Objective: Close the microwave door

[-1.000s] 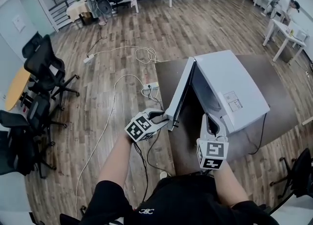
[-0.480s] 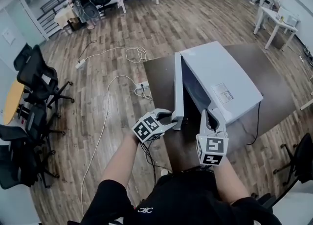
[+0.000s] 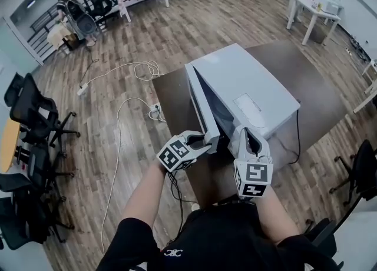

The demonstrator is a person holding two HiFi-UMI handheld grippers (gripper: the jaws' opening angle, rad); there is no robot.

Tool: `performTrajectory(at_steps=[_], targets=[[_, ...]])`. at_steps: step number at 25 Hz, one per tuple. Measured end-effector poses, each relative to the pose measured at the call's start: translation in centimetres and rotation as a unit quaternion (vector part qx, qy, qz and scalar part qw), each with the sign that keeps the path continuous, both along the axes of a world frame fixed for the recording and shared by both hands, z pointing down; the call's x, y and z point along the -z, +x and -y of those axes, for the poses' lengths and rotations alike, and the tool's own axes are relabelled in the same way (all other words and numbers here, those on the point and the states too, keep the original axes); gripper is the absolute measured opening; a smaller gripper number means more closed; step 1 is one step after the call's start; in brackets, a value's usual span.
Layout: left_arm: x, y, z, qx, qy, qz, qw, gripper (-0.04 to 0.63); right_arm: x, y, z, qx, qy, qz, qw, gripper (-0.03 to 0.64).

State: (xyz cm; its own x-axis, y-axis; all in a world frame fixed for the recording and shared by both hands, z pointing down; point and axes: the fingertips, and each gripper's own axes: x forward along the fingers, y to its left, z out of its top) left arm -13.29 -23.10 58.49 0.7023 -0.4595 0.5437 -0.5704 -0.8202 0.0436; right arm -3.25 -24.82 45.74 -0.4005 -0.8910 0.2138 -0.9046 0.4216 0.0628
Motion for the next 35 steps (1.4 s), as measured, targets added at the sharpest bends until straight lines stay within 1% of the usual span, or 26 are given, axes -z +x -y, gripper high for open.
performTrajectory(at_steps=[7,14,21,25,35], targets=[[0.2,3.6,1.5,-0.003,0.001,-0.022,0.9998,0.147,-0.4,4.0,0.5,-0.031,0.0,0.005,1.0,0.009],[0.1,5.7,2.7,-0.009,-0.003,-0.022,0.9997,0.14,0.0,6.5,0.5,-0.052,0.0,0.009,0.999,0.009],[-0.1,6.5,3.0,-0.024,-0.011,-0.023,0.9994,0.14,-0.9,8.4,0.8,-0.07,-0.012,0.017,0.997,0.009],[0.0,7.0,3.3,-0.021,-0.012,-0.026,0.9994,0.14,-0.7,8.7,0.9,-0.071,-0.012,0.018,0.997,0.009],[0.0,7.2,3.5,-0.03,-0.015,-0.028,0.9991,0.141,-1.0,9.1,1.2,-0.074,-0.016,0.02,0.997,0.009]])
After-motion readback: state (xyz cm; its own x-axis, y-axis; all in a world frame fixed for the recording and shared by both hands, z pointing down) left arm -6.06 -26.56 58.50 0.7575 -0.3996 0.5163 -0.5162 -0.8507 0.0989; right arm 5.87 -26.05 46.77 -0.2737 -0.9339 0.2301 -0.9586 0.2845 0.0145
